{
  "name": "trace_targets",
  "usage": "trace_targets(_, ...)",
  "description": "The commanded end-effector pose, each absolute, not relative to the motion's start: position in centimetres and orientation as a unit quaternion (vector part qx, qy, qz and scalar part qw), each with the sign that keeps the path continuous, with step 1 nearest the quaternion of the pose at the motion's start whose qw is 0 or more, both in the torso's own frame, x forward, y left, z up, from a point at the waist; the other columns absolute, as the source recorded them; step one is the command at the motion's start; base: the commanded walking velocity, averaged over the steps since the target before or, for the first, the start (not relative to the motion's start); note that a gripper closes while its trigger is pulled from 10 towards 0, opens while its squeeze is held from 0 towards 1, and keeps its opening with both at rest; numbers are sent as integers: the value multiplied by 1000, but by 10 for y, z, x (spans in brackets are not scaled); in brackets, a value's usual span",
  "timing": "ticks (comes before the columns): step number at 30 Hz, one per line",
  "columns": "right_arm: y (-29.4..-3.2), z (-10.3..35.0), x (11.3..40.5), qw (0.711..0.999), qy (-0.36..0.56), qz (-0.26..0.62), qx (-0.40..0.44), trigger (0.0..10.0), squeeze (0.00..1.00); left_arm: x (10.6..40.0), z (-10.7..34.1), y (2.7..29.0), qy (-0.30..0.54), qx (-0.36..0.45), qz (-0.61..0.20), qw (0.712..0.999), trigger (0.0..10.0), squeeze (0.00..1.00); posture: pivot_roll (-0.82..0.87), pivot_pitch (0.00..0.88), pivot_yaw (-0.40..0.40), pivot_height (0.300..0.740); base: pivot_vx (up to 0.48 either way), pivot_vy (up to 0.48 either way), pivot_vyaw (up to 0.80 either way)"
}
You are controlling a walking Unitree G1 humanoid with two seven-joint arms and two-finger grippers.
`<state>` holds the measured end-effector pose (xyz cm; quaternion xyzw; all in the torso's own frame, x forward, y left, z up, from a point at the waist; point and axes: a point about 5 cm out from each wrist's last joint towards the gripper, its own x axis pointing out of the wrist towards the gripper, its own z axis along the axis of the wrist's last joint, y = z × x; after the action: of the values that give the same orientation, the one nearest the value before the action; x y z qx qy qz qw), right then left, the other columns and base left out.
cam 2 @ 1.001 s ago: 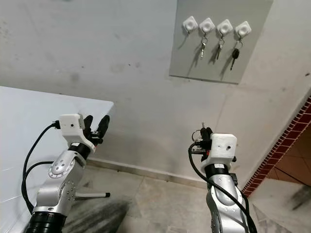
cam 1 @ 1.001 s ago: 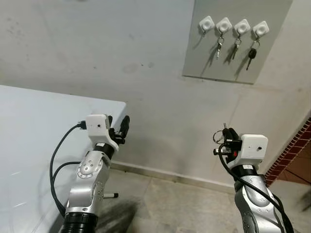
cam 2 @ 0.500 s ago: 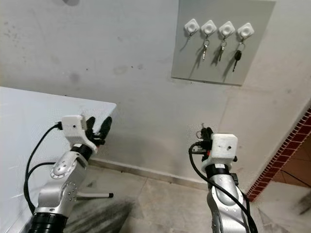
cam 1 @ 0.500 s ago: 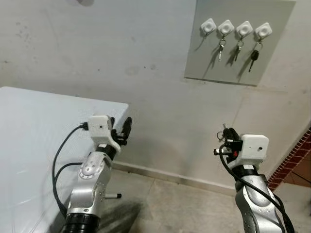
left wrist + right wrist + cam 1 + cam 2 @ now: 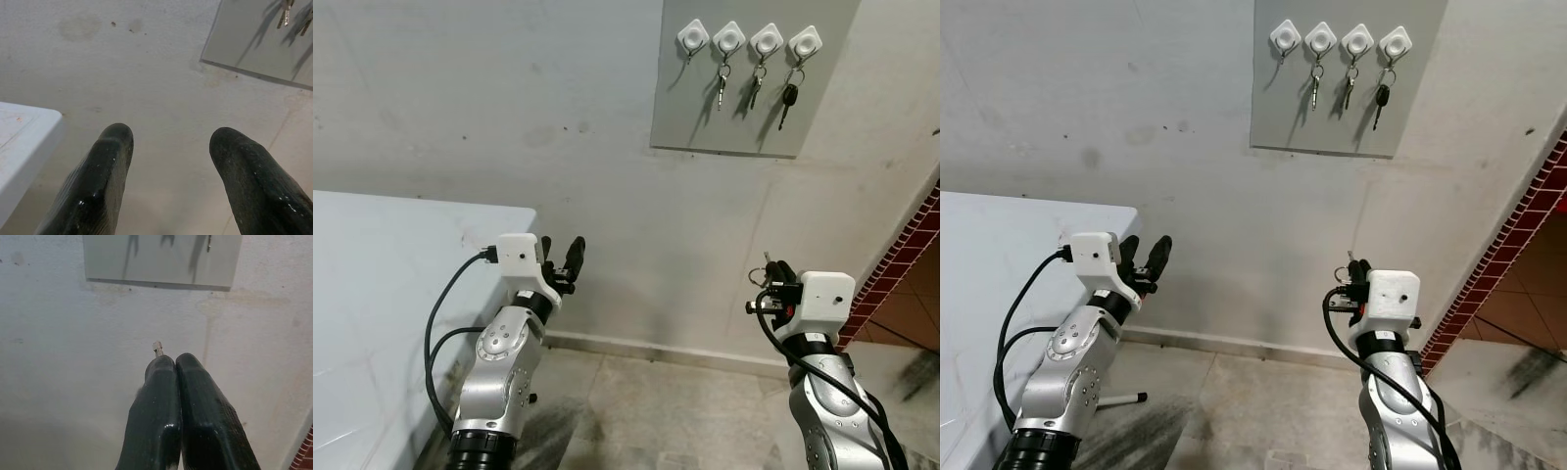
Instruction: Hang keys on a hook
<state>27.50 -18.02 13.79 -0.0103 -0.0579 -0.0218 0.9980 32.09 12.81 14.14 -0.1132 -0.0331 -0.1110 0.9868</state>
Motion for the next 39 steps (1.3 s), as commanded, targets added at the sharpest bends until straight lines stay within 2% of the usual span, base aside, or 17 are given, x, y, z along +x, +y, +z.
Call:
trace_targets(1,-179,141,277,998,-65,-21,-10,10000,0,321,144,129,-37,-113,-112,987,10000,0,-18,0,-9,740,0,0,-406)
trace_targets(14,-177,143,276,997,-75,-13,-17,10000,0,319,146,127,-45,-117,-127,984,10000,0,-16,0,-13,740,0,0,-31)
trace_targets(21,-177,143,277,997,-77,-10,-19,10000,0,320,146,127,-42,-117,-124,985,10000,0,-16,0,-17,740,0,-480,0)
trace_targets(24,-177,144,277,997,-77,-10,-19,10000,0,320,145,127,-39,-143,-119,982,10000,0,-16,0,-17,740,0,0,0)
trace_targets(39,-178,144,279,997,-71,-25,-18,10000,0,322,147,128,-41,-139,-106,984,10000,0,-19,0,-18,740,0,0,0)
